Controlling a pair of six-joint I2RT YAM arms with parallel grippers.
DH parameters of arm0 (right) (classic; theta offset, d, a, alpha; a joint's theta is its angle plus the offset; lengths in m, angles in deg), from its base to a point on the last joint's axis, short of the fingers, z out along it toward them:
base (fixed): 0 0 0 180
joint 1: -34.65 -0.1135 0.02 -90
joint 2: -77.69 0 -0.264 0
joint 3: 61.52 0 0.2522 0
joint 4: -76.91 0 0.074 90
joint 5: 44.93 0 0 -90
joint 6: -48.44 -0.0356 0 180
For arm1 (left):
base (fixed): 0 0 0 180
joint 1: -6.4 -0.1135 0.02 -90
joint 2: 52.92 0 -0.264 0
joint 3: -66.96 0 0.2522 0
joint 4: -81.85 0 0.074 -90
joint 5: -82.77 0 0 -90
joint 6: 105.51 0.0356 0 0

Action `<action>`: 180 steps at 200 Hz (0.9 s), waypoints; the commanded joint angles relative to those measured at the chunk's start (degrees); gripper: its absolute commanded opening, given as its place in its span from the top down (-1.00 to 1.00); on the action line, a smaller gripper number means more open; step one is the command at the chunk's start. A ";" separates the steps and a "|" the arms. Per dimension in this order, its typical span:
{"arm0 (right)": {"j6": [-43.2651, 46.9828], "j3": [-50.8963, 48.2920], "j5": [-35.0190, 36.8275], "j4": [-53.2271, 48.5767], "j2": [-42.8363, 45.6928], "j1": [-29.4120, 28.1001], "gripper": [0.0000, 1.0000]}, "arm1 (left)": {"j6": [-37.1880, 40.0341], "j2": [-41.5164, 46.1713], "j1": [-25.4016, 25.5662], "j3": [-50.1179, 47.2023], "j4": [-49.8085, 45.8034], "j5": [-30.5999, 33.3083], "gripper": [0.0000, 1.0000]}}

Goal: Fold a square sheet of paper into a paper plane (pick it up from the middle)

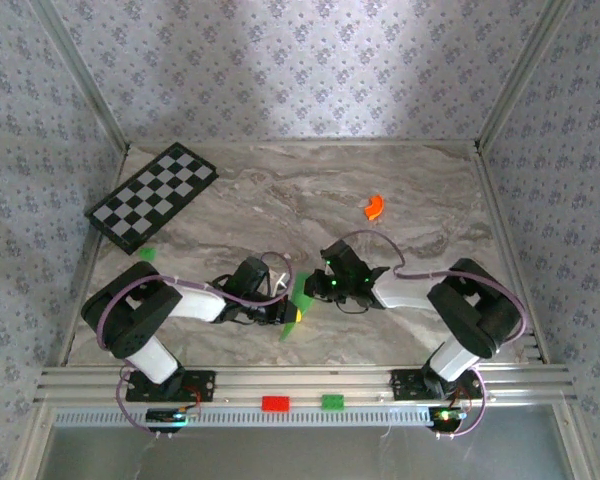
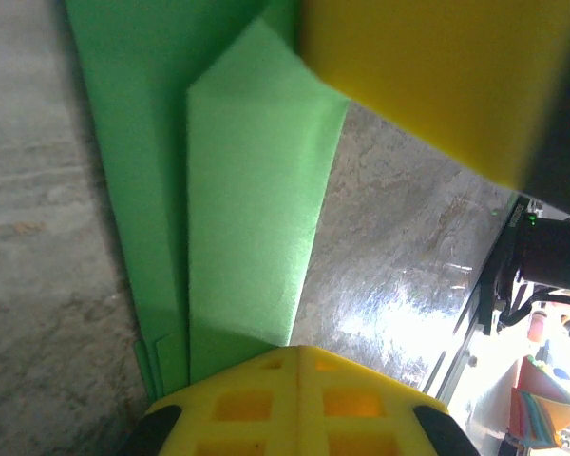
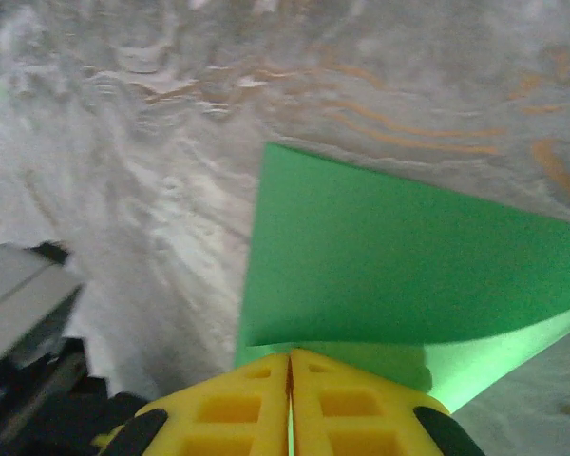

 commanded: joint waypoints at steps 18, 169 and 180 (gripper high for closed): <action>-0.79 -3.52 -1.95 5.10 -3.50 3.81 0.81 | 2.38 -3.35 -0.42 -2.97 -11.27 3.42 1.00; 6.86 -2.21 -4.70 -2.21 4.82 17.07 0.78 | 3.80 -4.89 -0.57 -3.18 -10.34 1.29 1.00; 7.73 -1.31 -4.47 -4.33 7.23 16.53 0.76 | 3.89 -4.61 -0.55 -3.19 -10.27 1.20 1.00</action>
